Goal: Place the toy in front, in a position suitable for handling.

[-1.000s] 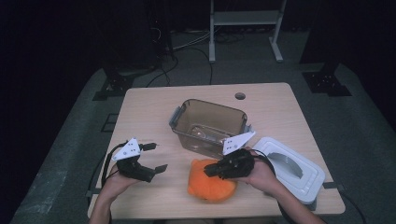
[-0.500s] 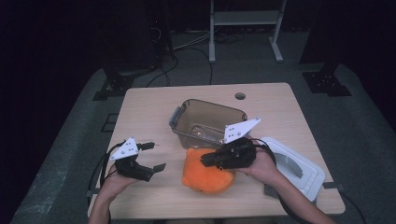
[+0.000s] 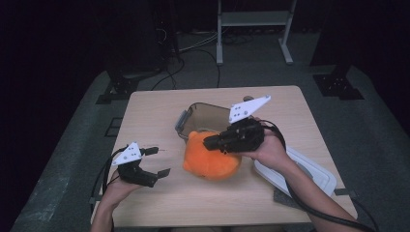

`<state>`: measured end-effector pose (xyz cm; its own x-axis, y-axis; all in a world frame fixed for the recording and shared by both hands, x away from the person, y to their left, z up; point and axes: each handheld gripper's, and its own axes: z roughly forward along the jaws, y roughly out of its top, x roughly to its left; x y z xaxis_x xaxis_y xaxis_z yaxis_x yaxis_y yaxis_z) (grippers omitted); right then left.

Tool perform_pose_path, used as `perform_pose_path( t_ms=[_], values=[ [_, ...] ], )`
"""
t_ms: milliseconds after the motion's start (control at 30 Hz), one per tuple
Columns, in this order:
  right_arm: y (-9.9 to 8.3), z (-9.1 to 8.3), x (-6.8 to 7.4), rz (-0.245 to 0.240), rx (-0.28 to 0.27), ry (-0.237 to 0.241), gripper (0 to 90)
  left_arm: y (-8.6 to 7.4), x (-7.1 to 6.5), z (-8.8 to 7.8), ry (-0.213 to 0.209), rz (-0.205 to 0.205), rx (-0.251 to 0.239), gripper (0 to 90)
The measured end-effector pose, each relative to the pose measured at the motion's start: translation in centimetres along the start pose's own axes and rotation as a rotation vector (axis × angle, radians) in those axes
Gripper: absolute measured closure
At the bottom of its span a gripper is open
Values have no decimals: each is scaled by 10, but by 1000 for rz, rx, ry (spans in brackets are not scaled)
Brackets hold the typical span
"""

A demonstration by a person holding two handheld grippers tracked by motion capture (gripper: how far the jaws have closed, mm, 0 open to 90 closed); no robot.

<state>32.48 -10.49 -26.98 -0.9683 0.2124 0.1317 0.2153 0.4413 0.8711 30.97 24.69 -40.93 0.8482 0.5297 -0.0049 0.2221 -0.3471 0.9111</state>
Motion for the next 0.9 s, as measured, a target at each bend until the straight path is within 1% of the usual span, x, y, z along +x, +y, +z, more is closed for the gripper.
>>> perform_pose_path(
  t_ms=[133,300,633,900],
  values=[
    [11,0,-6,-3,-11,-9,826,0,0,-1,0,-2,-1,83],
    [19,2,-16,7,-4,-28,828,0,0,-1,-1,-3,-2,83],
    [27,-1,-42,44,-39,-64,829,0,1,-2,2,-2,-8,83],
    [29,-5,-59,70,-43,-101,829,0,1,-1,0,-5,-11,83]
  ],
)
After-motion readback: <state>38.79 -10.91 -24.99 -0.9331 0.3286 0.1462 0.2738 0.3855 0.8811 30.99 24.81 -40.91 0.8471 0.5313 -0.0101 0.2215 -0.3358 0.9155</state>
